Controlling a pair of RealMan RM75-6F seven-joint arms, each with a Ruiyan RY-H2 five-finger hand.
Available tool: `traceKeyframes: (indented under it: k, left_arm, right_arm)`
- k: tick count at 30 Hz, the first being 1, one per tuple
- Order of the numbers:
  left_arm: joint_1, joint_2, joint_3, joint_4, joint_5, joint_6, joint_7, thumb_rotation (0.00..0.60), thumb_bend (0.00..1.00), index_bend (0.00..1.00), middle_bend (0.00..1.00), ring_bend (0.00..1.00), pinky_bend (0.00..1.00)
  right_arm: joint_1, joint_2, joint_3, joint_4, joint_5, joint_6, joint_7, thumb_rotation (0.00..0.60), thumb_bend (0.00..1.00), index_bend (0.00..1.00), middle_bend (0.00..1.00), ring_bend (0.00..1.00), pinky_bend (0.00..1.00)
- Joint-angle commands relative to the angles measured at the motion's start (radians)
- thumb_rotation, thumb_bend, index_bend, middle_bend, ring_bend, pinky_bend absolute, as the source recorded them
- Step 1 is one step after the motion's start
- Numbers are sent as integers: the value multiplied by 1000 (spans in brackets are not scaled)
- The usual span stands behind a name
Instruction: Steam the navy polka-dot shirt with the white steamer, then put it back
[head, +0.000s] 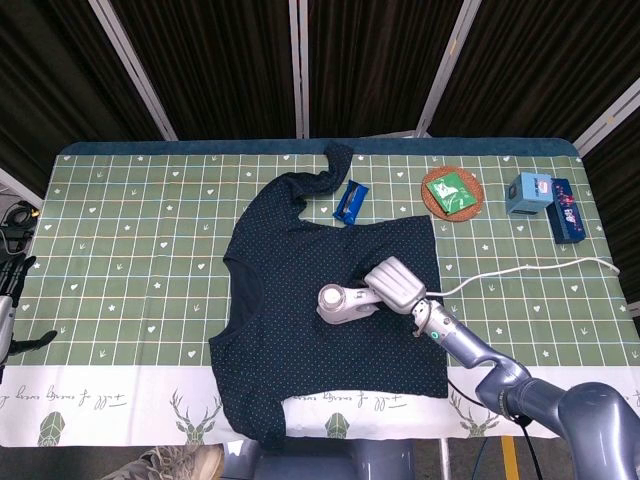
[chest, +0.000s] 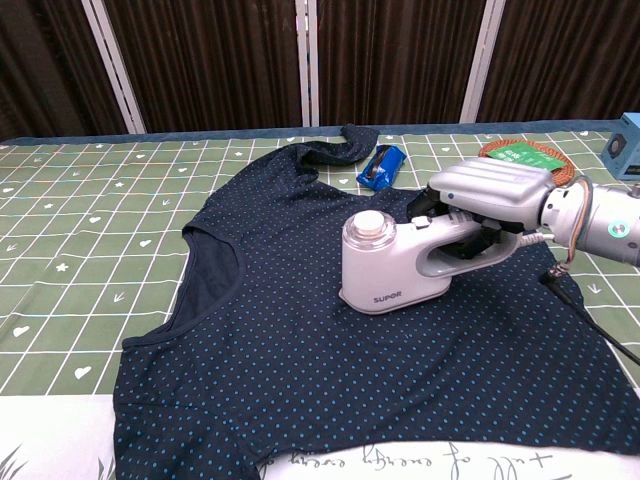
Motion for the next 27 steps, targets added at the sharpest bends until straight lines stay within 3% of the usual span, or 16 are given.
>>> traceKeyframes:
  k: [1, 16, 27]
  left_arm:
    - [0, -1, 2, 1, 1, -2, 2, 600, 0, 0, 0, 0, 0]
    - [-4, -9, 9, -5, 10, -6, 16, 600, 0, 0, 0, 0, 0]
    - [-5, -9, 10, -7, 11, -4, 17, 600, 0, 0, 0, 0, 0]
  right_arm:
    - [-7, 10, -8, 13, 2, -2, 11, 600, 935, 719, 617, 633, 830]
    - [-71, 13, -67, 197, -12, 29, 175, 600, 913, 716, 615, 633, 831]
    - [-60, -15, -75, 221, -37, 52, 221, 600, 909, 715, 615, 633, 830]
